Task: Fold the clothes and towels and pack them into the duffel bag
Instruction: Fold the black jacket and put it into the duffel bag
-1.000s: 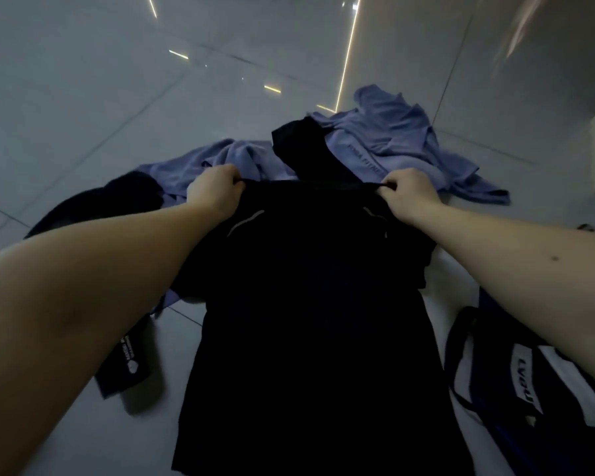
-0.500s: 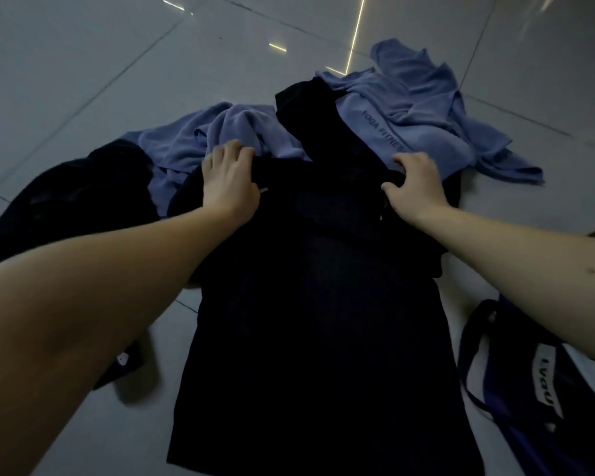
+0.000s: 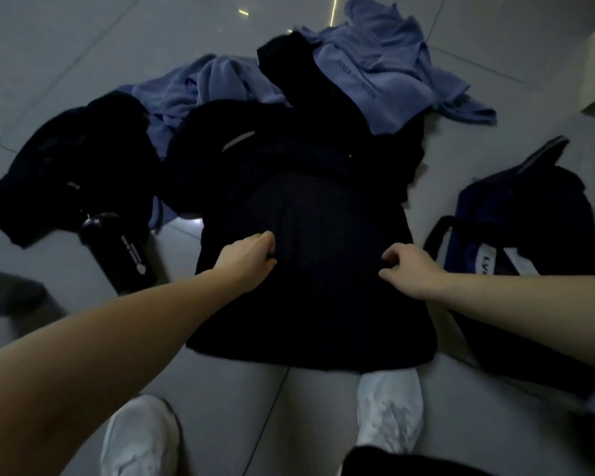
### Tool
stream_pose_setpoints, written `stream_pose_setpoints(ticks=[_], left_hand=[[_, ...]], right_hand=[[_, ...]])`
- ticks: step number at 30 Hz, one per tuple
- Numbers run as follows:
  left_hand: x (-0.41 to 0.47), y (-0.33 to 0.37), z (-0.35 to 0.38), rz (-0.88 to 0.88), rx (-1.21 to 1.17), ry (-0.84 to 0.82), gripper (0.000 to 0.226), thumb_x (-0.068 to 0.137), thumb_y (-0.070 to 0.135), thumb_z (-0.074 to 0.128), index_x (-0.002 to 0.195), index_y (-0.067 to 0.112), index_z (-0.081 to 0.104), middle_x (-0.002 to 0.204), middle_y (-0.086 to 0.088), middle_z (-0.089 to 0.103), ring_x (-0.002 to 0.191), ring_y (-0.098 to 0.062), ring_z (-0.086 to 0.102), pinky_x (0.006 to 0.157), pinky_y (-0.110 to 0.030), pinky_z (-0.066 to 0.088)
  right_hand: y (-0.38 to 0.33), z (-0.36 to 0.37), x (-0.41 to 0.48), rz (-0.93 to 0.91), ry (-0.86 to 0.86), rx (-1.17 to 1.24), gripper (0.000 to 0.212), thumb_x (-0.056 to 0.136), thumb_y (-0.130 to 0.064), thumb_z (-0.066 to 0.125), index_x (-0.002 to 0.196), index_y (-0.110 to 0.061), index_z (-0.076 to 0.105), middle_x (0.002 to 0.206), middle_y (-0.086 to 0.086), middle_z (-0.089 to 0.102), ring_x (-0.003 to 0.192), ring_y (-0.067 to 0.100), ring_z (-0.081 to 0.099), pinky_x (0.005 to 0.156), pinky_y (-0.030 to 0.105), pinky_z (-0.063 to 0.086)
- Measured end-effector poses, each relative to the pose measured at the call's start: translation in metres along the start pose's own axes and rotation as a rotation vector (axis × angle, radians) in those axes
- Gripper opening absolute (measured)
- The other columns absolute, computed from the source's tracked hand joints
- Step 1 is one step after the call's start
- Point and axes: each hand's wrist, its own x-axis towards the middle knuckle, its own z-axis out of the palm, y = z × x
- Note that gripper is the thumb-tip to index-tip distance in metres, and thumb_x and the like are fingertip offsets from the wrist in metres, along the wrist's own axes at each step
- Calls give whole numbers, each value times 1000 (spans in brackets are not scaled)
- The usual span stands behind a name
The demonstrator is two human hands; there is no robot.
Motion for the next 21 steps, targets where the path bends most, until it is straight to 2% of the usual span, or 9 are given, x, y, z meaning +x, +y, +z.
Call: stream_pose_setpoints(ticks=[2,6,8,11,13,17,21], left_hand=[[-31,3,15,14,56,-61,16,96,38,55,96,25,47,96,4,59,82,-20,57,69,-36,45],[-79,4,42,127,163,-156,27,95,53,53,95,27,50,99,7,57,88,-19,58,70,-35,46],[-96,0,54,218,204,-195,37,89,62,56,100,28,51,102,8,55,92,-16,56,72,-32,47],[-112,-8,73,337,329,-227,57,78,69,64,114,27,51,111,7,50,103,-16,49,85,-31,47],[-113,-14,86,364,415,-213,63,77,65,68,122,25,49,117,5,47,109,-18,46,91,-34,47],[-113,-18,97,351,465,-169,52,85,39,70,128,23,47,123,1,49,112,-19,46,92,-31,47],[-112,-17,96,368,403,-134,32,95,31,53,126,21,56,121,0,53,113,-20,50,93,-31,45]], right_hand=[[3,12,-24,-81,-6,-23,28,91,-27,71,116,-17,63,114,3,59,97,17,59,82,25,44],[9,37,-59,-282,-61,-73,13,90,-28,72,100,-22,67,101,-6,53,94,12,55,84,24,44],[15,46,-68,-381,-148,-130,12,89,-34,72,99,-27,68,100,-11,50,94,9,55,88,25,46],[23,59,-75,-447,-260,-209,22,88,-40,72,106,-28,72,103,-14,49,97,6,52,90,24,47],[26,67,-78,-484,-291,-254,26,87,-42,73,109,-28,72,105,-11,49,101,7,50,91,25,46],[31,76,-77,-485,-316,-308,32,86,-42,73,114,-27,71,108,-9,48,105,9,48,92,26,45],[29,80,-78,-480,-316,-329,42,83,-53,73,116,-26,69,106,-9,48,103,9,47,92,28,47]])
